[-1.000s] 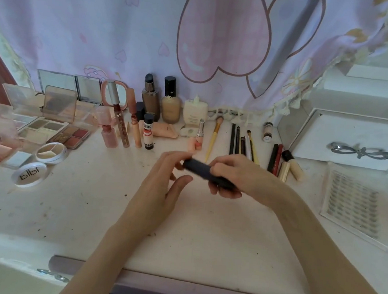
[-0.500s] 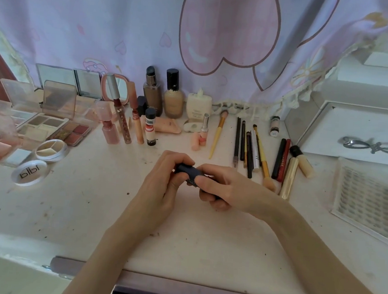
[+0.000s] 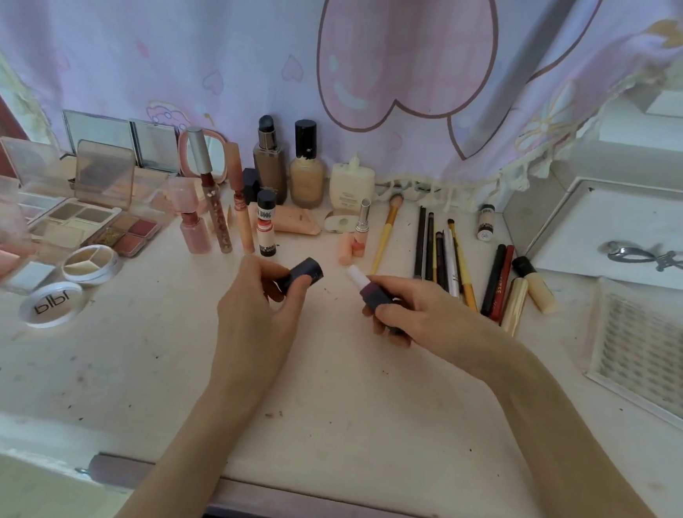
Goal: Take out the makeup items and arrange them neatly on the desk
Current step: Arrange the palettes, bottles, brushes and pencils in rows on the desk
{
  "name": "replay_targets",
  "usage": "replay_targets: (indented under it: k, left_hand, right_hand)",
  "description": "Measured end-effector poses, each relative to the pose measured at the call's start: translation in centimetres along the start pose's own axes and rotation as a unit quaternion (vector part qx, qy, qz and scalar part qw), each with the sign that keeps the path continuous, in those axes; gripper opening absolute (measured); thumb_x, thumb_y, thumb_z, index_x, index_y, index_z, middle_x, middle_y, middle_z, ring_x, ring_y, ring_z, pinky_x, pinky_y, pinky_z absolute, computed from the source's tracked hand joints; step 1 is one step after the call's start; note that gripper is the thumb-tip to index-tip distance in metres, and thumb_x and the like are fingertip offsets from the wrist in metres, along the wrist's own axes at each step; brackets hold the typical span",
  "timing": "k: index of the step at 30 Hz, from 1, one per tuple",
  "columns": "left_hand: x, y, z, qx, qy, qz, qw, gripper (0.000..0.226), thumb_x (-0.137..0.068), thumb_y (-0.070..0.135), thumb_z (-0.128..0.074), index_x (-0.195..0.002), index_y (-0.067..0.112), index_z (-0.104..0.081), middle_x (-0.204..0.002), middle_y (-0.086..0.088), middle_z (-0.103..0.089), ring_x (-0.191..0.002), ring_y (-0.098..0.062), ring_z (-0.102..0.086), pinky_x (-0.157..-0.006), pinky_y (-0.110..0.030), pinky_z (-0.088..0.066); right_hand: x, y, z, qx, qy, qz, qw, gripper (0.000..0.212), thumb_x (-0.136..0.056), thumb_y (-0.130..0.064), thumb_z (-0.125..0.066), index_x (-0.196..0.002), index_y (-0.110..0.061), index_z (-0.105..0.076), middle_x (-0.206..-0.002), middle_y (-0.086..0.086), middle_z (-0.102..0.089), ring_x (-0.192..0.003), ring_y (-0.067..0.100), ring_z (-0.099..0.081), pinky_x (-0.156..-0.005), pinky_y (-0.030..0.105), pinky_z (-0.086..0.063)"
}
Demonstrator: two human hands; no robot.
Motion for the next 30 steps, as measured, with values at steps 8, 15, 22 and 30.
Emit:
replay_targets:
  k: [8, 15, 22, 30]
  left_hand:
    - [-0.3, 0.1, -1.6, -0.104, -0.073, -0.027, 0.991, 0.021, -0.086, 0.031, -0.060, -0.083, 0.015, -0.048, -0.073, 0.006, -0.048, -0.069, -0.012, -0.046, -0.056, -0.017, -0.033]
    - [-0.6, -0.1, -2.2, -0.065, -0.108, -0.023, 0.992, 0.020, -0.087, 0.038, -0.053, -0.093, 0.023, -0.042, -0.072, 0.006, -0.050, -0.070, -0.007, -0.048, -0.058, -0.017, -0.033]
    - [-0.1, 0.1, -1.4, -0.026, -0.164, -0.047, 0.985, 0.026, -0.084, 0.017, -0.057, -0.102, 0.031, -0.045, -0.087, 0.016, -0.052, -0.085, -0.003, -0.049, -0.072, -0.010, -0.035]
    - [-0.4, -0.1, -1.6, -0.079, -0.161, -0.085, 0.980, 0.022, -0.086, 0.013, -0.060, -0.108, 0.018, -0.058, -0.098, 0.009, -0.053, -0.088, -0.009, -0.048, -0.074, -0.015, -0.027]
  right_hand:
    - [-1.4, -0.1, -2.3, 0.250, 0.274, 0.035, 0.928, 0.023, -0.088, -0.029, -0.047, -0.085, -0.010, -0.061, -0.076, 0.004, -0.057, -0.074, 0.022, -0.051, -0.063, 0.030, -0.036]
    - [-1.5, 0.2, -3.1, 0.333, 0.271, 0.070, 0.900, 0.020, -0.094, -0.039, -0.042, -0.087, -0.022, -0.038, -0.068, -0.008, -0.034, -0.070, 0.016, -0.037, -0.062, 0.027, -0.026]
    - [-1.3, 0.4, -2.8, 0.263, 0.173, 0.070, 0.947, 0.033, -0.089, -0.040, -0.052, -0.114, -0.018, -0.054, -0.081, -0.005, -0.041, -0.073, 0.010, -0.042, -0.060, 0.020, -0.030]
    - [-1.3, 1.2, -2.4, 0.242, 0.174, 0.089, 0.950, 0.050, -0.091, -0.025, -0.056, -0.138, -0.021, -0.041, -0.119, -0.002, -0.049, -0.093, 0.006, -0.045, -0.082, 0.014, -0.028]
Point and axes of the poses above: each hand's wrist, its own x-axis away from the middle knuckle, its own z-axis out of the back of the hand, y = z × x, the point moved 2 cm from there along -x, towards the middle knuckle
